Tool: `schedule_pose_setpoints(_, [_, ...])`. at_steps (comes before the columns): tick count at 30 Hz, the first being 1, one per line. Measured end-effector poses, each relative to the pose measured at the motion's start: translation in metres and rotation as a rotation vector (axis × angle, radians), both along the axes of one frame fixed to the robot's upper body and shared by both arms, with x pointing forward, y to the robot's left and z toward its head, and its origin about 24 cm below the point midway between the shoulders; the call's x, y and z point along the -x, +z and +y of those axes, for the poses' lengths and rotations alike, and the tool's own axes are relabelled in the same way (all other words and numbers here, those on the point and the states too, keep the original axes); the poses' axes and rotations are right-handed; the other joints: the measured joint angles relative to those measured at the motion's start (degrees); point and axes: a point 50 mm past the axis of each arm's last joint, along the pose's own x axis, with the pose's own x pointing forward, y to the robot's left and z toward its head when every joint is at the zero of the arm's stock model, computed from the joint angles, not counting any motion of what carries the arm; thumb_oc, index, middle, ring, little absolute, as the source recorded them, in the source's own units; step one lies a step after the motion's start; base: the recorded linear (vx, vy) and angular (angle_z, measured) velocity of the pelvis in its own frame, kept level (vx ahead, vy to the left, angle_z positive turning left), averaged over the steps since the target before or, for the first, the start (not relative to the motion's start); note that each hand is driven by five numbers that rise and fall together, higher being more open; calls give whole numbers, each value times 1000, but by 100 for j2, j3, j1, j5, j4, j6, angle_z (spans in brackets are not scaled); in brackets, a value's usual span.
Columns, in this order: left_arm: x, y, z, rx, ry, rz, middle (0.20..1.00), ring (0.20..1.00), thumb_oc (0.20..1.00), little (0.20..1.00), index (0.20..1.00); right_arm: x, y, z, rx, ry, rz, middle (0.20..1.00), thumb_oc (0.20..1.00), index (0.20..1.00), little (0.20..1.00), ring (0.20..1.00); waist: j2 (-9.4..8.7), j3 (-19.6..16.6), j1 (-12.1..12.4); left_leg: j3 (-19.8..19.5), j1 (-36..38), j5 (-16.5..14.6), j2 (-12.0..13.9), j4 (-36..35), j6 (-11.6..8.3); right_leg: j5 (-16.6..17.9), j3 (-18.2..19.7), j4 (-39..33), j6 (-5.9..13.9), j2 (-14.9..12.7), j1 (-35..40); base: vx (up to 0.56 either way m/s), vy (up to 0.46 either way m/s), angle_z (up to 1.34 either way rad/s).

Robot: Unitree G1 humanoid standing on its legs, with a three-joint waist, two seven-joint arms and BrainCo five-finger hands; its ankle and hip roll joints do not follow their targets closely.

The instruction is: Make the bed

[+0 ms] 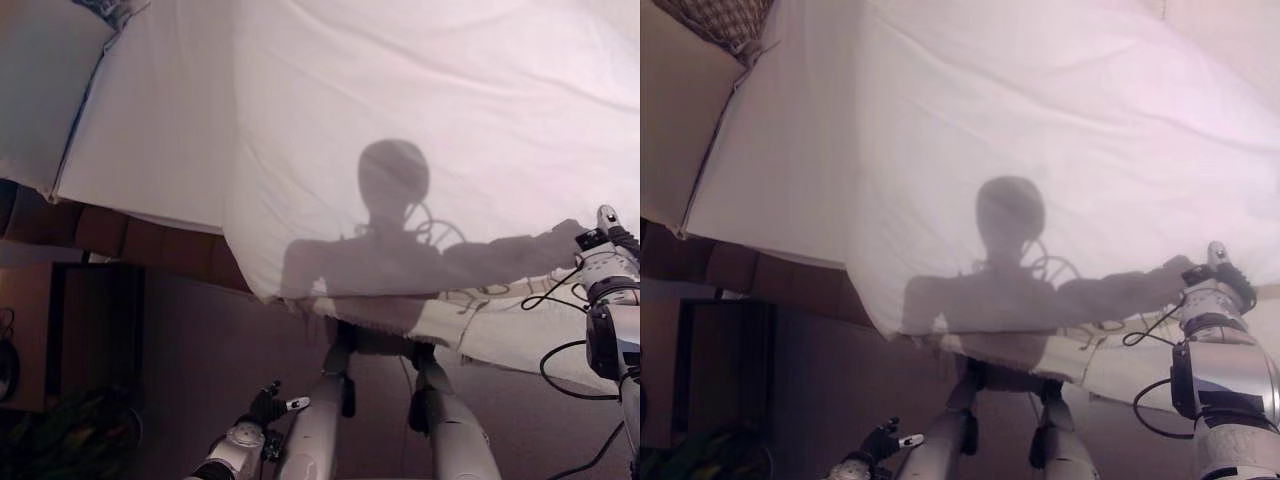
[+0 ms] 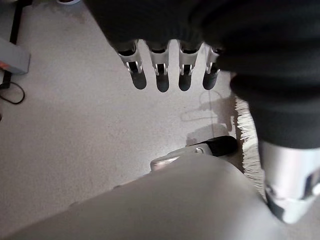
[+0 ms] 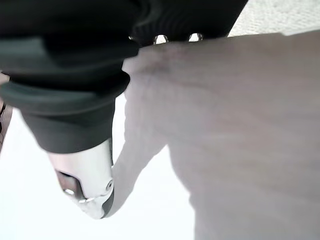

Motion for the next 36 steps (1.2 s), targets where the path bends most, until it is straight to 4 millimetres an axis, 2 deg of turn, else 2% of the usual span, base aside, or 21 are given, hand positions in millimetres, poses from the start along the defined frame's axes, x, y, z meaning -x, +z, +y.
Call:
schedule_pose_setpoints(2, [-1, 1, -1, -1, 1, -5, 1000, 1000, 1000, 1000, 1000, 0, 2, 0, 9, -2, -4, 200, 200, 200, 200, 200, -1, 1, 2, 0, -4, -1, -16, -4, 0, -16, 0, 55, -21, -25, -28, 45, 57, 0])
schedule_pose_setpoints(5, [-7, 4, -4, 3, -15, -24, 1000, 1000, 1000, 1000, 1000, -11, 16, 7, 100, 62, -28, 200, 200, 200, 200, 200, -8, 6, -29, 21, 42, -4, -31, -6, 0, -18, 15, 125, -25, -54, -30, 35, 55, -2])
schedule_pose_setpoints(8, [-17, 12, -16, 29, -68, -74, 1000, 1000, 1000, 1000, 1000, -23, 31, 18, 228, 148, -40, 200, 200, 200, 200, 200, -28, 25, -76, 30, 200, -6, -56, -10, 0, -17, 35, 131, -25, -80, 116, 53, 86, 0])
schedule_pose_setpoints(9, [-24, 19, -26, 57, -102, -112, 1000, 1000, 1000, 1000, 1000, -27, 39, 23, 260, 177, -63, 200, 200, 200, 200, 200, -39, 38, -129, 40, 313, -26, -70, -12, 15, -17, 48, 124, -25, -99, 234, 50, 114, -5])
schedule_pose_setpoints(12, [-32, 32, -48, 137, -203, -173, 1000, 1000, 1000, 1000, 1000, -36, 54, 33, 358, 244, -79, 200, 200, 200, 200, 200, -59, 53, -155, 183, 668, -328, -42, -14, 310, -11, 222, 126, -15, -66, 474, 47, 132, -32])
schedule_pose_setpoints(13, [-35, 40, -57, 182, -257, -201, 1000, 1000, 1000, 1000, 1000, -38, 58, 37, 394, 267, -82, 200, 200, 200, 200, 200, -82, 70, -146, 203, 810, -435, -52, -13, 479, 7, 328, 142, 12, -59, 548, 46, 131, -40])
schedule_pose_setpoints(15, [-45, 55, -69, 249, -300, -254, 1000, 1000, 1000, 1000, 1000, -42, 63, 42, 448, 299, -69, 200, 200, 200, 200, 200, -141, 105, -270, 273, 961, -480, -118, -14, 497, 44, 476, 113, 61, -128, 665, 39, 128, -31])
schedule_pose_setpoints(16, [-46, 62, -74, 284, -354, -268, 1000, 1000, 1000, 1000, 1000, -45, 65, 48, 480, 334, -64, 200, 200, 200, 200, 200, -190, 139, -288, 387, 1105, -507, -139, -14, 629, 64, 601, 130, 94, -129, 737, 36, 75, -34])
schedule_pose_setpoints(18, [-53, 71, -79, 312, -378, -293, 1000, 1000, 1000, 1000, 1000, -49, 67, 55, 501, 368, -73, 200, 200, 200, 200, 200, -243, 168, -377, 499, 1309, -590, -196, -15, 663, 121, 783, 36, 173, -180, 909, 38, 91, -40])
schedule_pose_setpoints(19, [-55, 74, -79, 306, -403, -298, 1000, 1000, 1000, 1000, 1000, -53, 66, 63, 493, 395, -84, 200, 200, 200, 200, 200, -272, 187, -444, 553, 1440, -641, -222, -17, 767, 140, 876, -2, 203, -196, 1027, 15, 64, -38])
schedule_pose_setpoints(23, [-65, 85, -79, 307, -412, -337, 1000, 1000, 1000, 1000, 1000, -58, 64, 75, 489, 453, -103, 200, 200, 200, 200, 200, -465, 205, -491, 785, 1815, -773, -267, -20, 818, 186, 1128, -110, 266, -238, 1299, 16, 47, -37])
schedule_pose_setpoints(25, [-66, 89, -81, 325, -415, -346, 1000, 1000, 1000, 1000, 1000, -62, 61, 89, 481, 497, -124, 200, 200, 200, 200, 200, -588, 173, -593, 820, 1943, -815, -281, -19, 843, 188, 1178, -128, 270, -247, 1424, 10, 39, -13])
schedule_pose_setpoints(28, [-62, 94, -92, 391, -429, -323, 1000, 1000, 1000, 1000, 1000, -67, 58, 101, 454, 536, -141, 200, 200, 200, 200, 200, -745, 103, -611, 914, 2101, -860, -312, -18, 876, 233, 1278, -157, 253, -255, 1540, 9, 56, -17])
schedule_pose_setpoints(30, [-57, 97, -108, 480, -457, -273, 1000, 1000, 1000, 1000, 1000, -71, 52, 113, 422, 565, -143, 200, 200, 200, 200, 200, -852, 39, -638, 969, 2222, -905, -311, -14, 879, 234, 1384, -158, 251, -260, 1628, 15, 38, -17])
schedule_pose_setpoints(31, [-54, 96, -113, 518, -442, -238, 1000, 1000, 1000, 1000, 1000, -73, 50, 122, 406, 586, -155, 200, 200, 200, 200, 200, -893, 17, -675, 972, 2273, -937, -317, -14, 877, 234, 1421, -158, 252, -260, 1661, -9, 24, -23])
schedule_pose_setpoints(32, [-42, 89, -122, 581, -425, -158, 1000, 1000, 1000, 1000, 1000, -78, 44, 144, 374, 640, -182, 200, 200, 200, 200, 200, -982, -51, -753, 1039, 2362, -990, -316, -17, 887, 219, 1442, -158, 272, -265, 1714, -10, 24, -30])
schedule_pose_setpoints(33, [-38, 84, -122, 613, -385, -117, 1000, 1000, 1000, 1000, 1000, -79, 40, 154, 348, 668, -197, 200, 200, 200, 200, 200, -1040, -112, -755, 1102, 2396, -997, -313, -22, 890, 217, 1482, -159, 276, -269, 1722, -29, 18, -41])
schedule_pose_setpoints(34, [-27, 78, -131, 666, -352, -38, 1000, 1000, 1000, 1000, 1000, -79, 32, 173, 319, 717, -218, 200, 200, 200, 200, 200, -1140, -215, -792, 1188, 2432, -1025, -308, -19, 882, 213, 1577, -160, 288, -262, 1715, -1, 9, -35])
schedule_pose_setpoints(35, [-23, 76, -135, 690, -351, -1, 1000, 1000, 1000, 1000, 1000, -79, 26, 182, 307, 745, -220, 200, 200, 200, 200, 200, -1193, -270, -786, 1234, 2447, -1039, -304, -19, 873, 208, 1591, -160, 295, -258, 1715, 5, 24, -30])
schedule_pose_setpoints(36, [-11, 71, -144, 726, -345, 70, 1000, 1000, 1000, 1000, 1000, -77, 17, 196, 274, 779, -223, 200, 200, 200, 200, 200, -1285, -356, -903, 1268, 2483, -1050, -298, -18, 861, 208, 1616, -160, 295, -254, 1732, 9, 16, -13])
